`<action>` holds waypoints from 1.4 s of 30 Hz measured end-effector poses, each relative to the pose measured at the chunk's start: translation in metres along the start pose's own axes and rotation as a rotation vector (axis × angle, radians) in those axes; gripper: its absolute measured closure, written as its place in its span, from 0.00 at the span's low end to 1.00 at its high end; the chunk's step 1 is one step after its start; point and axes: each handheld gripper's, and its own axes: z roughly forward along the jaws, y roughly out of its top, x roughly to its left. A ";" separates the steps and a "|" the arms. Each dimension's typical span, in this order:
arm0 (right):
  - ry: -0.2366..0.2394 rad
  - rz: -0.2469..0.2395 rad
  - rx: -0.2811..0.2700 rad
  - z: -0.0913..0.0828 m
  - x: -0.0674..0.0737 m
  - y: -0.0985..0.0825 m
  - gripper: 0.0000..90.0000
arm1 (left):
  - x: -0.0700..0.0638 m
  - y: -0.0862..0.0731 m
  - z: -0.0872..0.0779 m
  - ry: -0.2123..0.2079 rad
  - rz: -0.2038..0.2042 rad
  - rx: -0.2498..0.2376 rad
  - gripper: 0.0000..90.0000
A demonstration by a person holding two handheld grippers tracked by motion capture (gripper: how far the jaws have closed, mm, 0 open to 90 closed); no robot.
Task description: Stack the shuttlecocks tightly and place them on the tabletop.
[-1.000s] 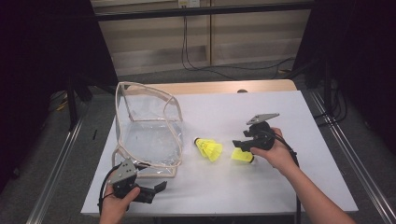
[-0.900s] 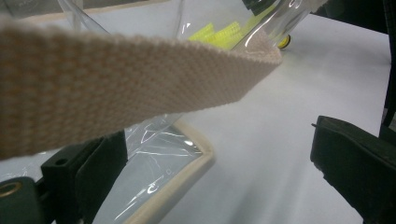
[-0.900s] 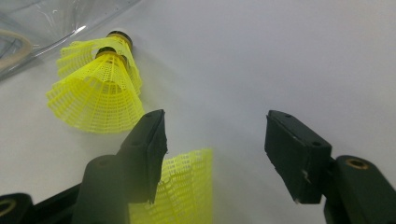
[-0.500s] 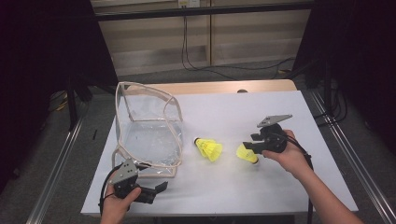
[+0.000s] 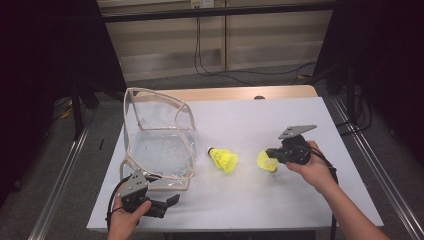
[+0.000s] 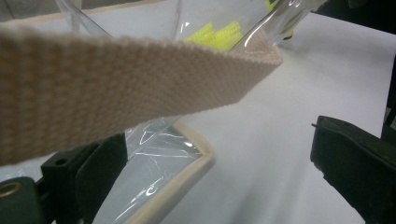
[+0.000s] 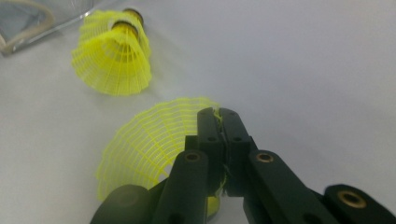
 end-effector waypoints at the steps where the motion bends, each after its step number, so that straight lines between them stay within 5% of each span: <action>1: -0.003 0.002 -0.021 0.000 0.000 0.002 0.99 | 0.000 0.000 0.000 0.002 0.000 0.001 0.04; 14: -0.045 0.016 -0.151 0.021 0.004 0.012 0.98 | 0.000 0.000 0.000 -0.001 -0.003 0.000 0.04; 23: -0.045 0.003 -0.123 0.028 0.007 0.005 0.96 | 0.000 0.000 0.001 0.002 -0.002 0.007 0.04; 42: -0.075 0.051 -0.153 0.012 -0.001 -0.017 0.83 | 0.000 0.000 0.002 -0.004 -0.001 0.005 0.04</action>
